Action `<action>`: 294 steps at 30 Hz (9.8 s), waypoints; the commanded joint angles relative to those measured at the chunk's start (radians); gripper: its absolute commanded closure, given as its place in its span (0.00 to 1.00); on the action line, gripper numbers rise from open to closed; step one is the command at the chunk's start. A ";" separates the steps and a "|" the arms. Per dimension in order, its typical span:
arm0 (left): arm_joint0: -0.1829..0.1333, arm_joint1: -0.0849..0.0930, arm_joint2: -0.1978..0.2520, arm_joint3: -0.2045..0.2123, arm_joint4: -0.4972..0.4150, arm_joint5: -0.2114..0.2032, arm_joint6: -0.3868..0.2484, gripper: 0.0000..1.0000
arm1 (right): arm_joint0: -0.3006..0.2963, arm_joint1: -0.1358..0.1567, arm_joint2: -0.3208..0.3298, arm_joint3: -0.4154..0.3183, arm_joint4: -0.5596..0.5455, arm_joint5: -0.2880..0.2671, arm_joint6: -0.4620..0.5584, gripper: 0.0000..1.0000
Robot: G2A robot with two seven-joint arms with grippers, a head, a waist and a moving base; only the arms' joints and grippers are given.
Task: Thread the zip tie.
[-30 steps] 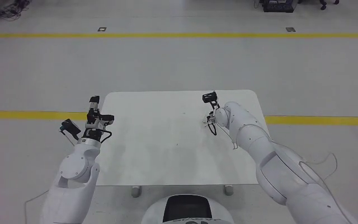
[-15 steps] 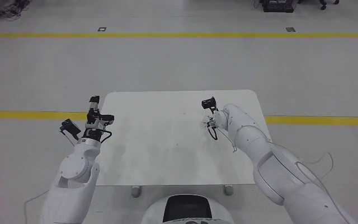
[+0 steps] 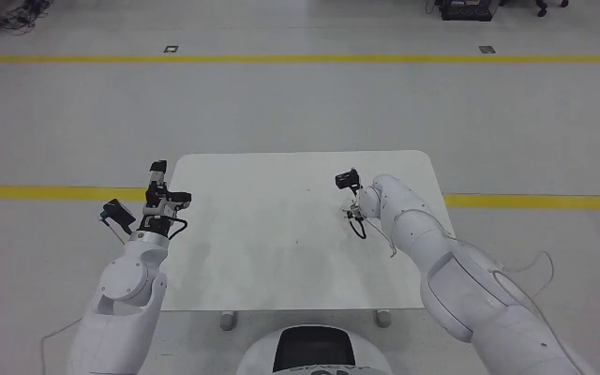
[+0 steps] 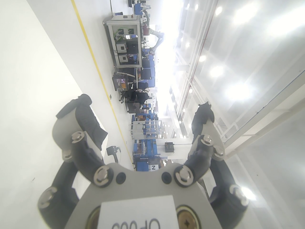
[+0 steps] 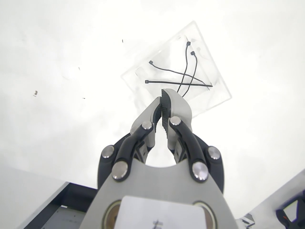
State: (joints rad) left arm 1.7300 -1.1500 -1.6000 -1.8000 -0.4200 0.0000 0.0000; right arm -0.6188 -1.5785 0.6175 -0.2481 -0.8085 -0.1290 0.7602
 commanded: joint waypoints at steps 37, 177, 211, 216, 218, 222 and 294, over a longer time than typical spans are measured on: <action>0.000 0.000 0.000 0.000 0.000 0.000 0.000 0.00 | -0.016 -0.039 0.011 0.038 -0.027 0.102 -0.042 0.80; 0.000 0.000 0.000 0.000 0.000 0.000 0.000 0.00 | -0.017 -0.086 0.086 0.093 -0.062 0.233 0.065 1.00; 0.000 0.000 0.000 0.000 0.000 0.000 0.000 0.00 | -0.011 -0.076 0.094 0.092 -0.097 0.232 0.041 0.80; 0.000 0.000 0.000 0.000 0.000 0.000 0.000 0.00 | -0.014 -0.076 0.097 0.095 -0.095 0.228 0.051 0.81; 0.000 0.000 0.000 0.000 0.000 0.000 0.000 0.00 | -0.015 -0.075 0.098 0.095 -0.095 0.226 0.054 0.81; 0.000 0.000 0.000 0.000 0.000 0.000 0.000 0.00 | -0.018 -0.075 0.100 0.094 -0.093 0.217 0.060 0.82; 0.000 0.000 0.000 0.000 0.000 0.000 0.000 0.00 | -0.012 -0.064 0.120 0.036 -0.139 0.195 0.033 1.00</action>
State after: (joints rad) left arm 1.7300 -1.1500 -1.6000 -1.8000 -0.4200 0.0000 0.0000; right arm -0.6299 -1.6426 0.7377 -0.2116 -0.9460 0.0643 0.7934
